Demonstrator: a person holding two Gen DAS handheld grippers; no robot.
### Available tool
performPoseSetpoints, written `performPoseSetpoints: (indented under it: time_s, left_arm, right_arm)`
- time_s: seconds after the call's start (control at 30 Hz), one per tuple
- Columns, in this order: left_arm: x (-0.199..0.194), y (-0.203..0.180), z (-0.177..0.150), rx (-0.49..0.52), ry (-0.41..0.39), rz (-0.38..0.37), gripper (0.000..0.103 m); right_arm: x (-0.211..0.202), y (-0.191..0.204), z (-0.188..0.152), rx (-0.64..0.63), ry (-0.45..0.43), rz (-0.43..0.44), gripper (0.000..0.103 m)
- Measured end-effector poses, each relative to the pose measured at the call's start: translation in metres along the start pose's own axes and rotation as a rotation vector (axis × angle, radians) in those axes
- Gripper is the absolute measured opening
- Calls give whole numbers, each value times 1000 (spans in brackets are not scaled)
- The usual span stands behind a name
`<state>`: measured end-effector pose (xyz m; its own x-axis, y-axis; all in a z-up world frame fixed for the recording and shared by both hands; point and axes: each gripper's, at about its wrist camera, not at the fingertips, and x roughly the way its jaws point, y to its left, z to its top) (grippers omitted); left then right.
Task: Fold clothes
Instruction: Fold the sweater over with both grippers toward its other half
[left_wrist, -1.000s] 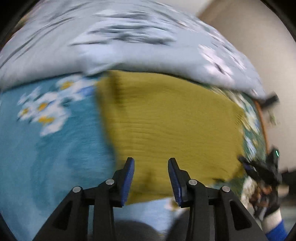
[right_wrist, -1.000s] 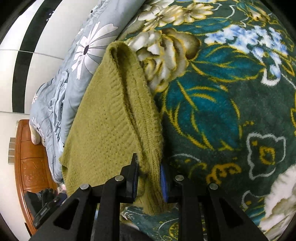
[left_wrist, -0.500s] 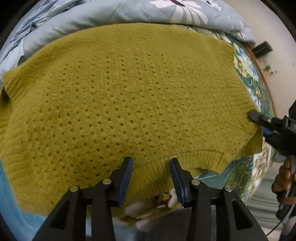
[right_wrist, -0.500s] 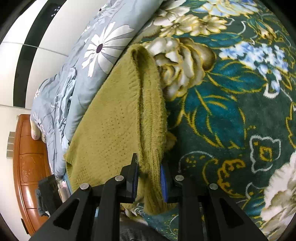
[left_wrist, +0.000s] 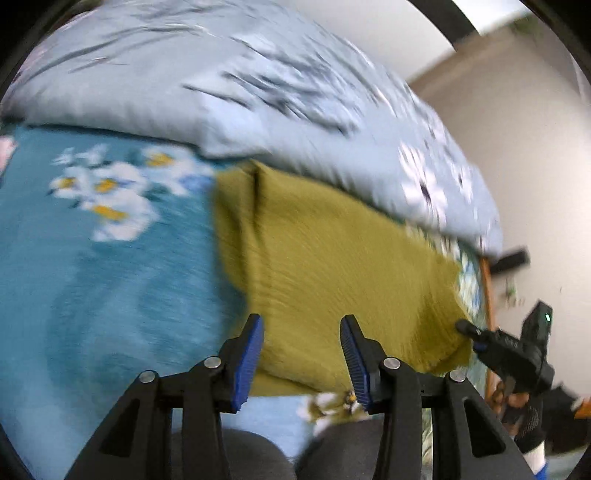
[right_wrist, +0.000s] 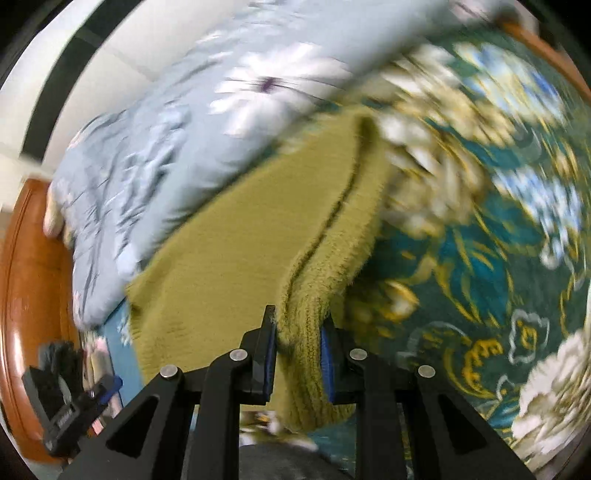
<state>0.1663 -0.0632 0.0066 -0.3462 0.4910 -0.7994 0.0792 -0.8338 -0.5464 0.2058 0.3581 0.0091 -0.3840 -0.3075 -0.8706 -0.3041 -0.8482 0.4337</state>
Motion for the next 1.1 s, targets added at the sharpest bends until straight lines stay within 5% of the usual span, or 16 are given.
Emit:
performPoseSetpoints:
  time_s: [0.23,0.43,0.63,0.83,1.0,1.1]
  left_arm:
    - [-30,49,4,-134,-86,-29,49]
    - [-44,83,2,-192,-94,-16,51]
    - [-39,99,-2,-211,-65,-4,51]
    - [-23,96,-3,-204,-30,-18,54]
    - [0,71,-2,-148,18,-48,60]
    - [19,54,4,-98,42,-65,64]
  right_arm:
    - [-2,140,-3,-294,-7,103,20]
    - [49,238,-58,-556,132,139,20]
    - [129,254,-102,-601,319,59,19]
    - [127,259,-117,-684,315,20,19]
    - [108,241,-111,-596,365,208,34]
    - [87,214,-100,-536,286,208,51]
